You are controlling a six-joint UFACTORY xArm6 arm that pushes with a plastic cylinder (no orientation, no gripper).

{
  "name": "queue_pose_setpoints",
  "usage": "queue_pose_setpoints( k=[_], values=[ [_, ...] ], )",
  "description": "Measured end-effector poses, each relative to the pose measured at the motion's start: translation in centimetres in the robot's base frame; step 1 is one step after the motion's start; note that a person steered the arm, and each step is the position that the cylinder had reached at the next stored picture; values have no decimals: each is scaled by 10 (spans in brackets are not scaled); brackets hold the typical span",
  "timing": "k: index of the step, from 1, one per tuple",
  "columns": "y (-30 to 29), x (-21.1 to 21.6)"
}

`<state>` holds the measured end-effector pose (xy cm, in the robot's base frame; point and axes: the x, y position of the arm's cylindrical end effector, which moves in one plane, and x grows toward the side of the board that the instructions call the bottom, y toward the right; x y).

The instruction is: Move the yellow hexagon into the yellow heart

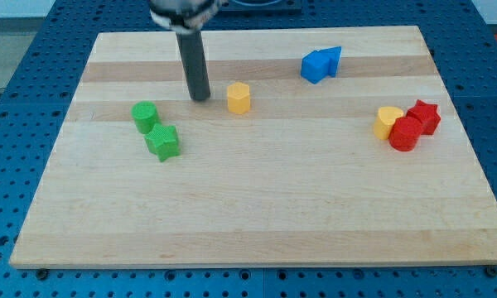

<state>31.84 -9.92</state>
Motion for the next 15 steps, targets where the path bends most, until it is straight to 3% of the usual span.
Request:
queue_pose_setpoints(
  k=[1,4,5,7,9,10,12,13,15],
  values=[
    [-2,-38],
    [74,48],
    [80,48],
    [53,42],
    [27,73],
    [42,68],
    [152,77],
    [174,80],
    [153,79]
  ],
)
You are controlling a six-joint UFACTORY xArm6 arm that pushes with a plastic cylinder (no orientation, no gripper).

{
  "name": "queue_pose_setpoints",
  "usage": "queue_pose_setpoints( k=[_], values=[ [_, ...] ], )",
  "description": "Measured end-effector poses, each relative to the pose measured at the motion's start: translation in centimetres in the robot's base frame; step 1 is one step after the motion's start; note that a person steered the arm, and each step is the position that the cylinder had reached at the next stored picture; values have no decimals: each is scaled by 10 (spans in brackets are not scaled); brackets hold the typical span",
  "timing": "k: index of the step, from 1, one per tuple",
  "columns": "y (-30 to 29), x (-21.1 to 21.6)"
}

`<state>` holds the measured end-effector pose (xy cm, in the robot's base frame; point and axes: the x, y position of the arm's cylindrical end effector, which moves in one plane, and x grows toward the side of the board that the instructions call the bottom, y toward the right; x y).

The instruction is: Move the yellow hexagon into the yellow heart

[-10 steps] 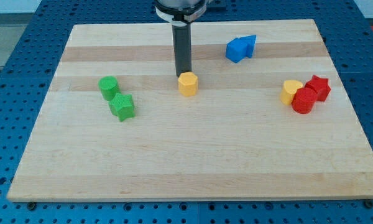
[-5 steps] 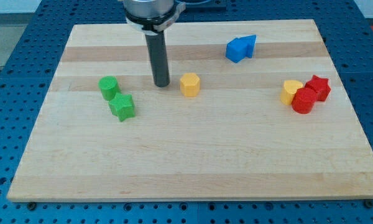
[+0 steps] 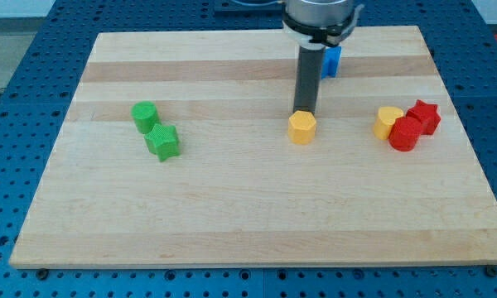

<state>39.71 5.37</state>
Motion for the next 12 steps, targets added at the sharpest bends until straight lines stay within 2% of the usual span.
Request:
queue_pose_setpoints(
  k=[1,2,4,5,7,8,10,12],
  values=[
    [-79,-7],
    [-113,-7],
    [-116,2],
    [-121,37],
    [-41,41],
    [-38,41],
    [32,41],
    [49,41]
  ],
)
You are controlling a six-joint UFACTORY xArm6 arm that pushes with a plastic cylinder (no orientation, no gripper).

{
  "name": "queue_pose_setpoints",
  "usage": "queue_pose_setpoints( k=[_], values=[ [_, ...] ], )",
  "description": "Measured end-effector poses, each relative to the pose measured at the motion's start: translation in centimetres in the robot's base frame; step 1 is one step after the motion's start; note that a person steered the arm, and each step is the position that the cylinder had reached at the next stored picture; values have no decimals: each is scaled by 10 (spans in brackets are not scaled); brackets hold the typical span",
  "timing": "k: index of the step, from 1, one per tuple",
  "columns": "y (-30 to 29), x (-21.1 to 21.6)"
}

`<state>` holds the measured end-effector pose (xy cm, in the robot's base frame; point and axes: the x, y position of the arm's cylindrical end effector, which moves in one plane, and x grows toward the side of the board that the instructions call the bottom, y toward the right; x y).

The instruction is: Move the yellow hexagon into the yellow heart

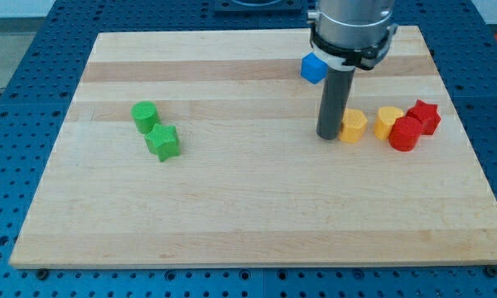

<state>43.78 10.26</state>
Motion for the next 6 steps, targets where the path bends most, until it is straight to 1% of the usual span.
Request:
queue_pose_setpoints(
  k=[1,4,5,6],
  values=[
    [12,0],
    [17,0],
    [17,0],
    [2,-1]
  ],
)
